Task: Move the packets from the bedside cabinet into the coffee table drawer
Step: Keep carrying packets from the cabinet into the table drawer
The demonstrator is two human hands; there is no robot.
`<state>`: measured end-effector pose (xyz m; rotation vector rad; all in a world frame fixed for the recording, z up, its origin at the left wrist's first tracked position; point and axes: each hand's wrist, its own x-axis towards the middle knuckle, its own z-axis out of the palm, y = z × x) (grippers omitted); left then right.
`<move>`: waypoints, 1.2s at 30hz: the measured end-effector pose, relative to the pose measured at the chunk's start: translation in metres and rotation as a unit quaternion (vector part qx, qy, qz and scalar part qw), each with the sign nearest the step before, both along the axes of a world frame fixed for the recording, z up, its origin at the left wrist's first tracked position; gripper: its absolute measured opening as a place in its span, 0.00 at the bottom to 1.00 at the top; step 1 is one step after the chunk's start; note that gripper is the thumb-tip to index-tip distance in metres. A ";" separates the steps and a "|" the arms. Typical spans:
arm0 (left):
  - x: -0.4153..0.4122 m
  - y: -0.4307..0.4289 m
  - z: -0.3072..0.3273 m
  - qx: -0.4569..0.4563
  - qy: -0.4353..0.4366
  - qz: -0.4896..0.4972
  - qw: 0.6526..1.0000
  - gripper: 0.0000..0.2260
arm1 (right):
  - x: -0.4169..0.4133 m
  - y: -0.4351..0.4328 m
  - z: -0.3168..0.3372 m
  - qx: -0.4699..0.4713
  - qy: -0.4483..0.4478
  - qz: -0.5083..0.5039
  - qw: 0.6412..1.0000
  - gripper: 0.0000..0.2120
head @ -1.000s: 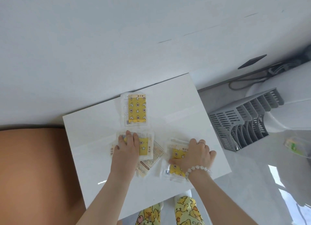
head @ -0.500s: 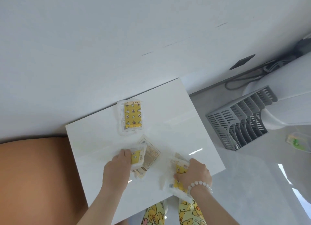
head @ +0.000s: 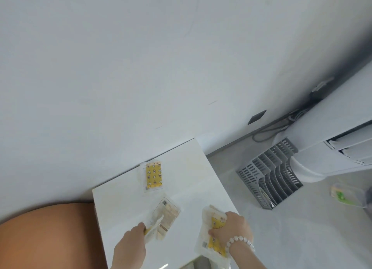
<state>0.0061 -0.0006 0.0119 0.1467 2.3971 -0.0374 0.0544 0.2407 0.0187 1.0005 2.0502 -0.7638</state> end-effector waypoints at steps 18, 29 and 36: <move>-0.003 0.027 -0.097 0.067 -0.074 0.009 0.995 0.22 | -0.202 -0.095 -0.080 0.061 0.165 0.635 0.752 0.19; 0.012 0.027 -0.105 0.068 0.014 0.038 0.997 0.22 | -0.180 -0.116 -0.108 0.082 0.133 0.627 0.763 0.22; 0.020 0.029 -0.107 0.075 0.064 0.024 0.995 0.23 | -0.163 -0.086 -0.117 0.179 0.089 0.492 0.847 0.32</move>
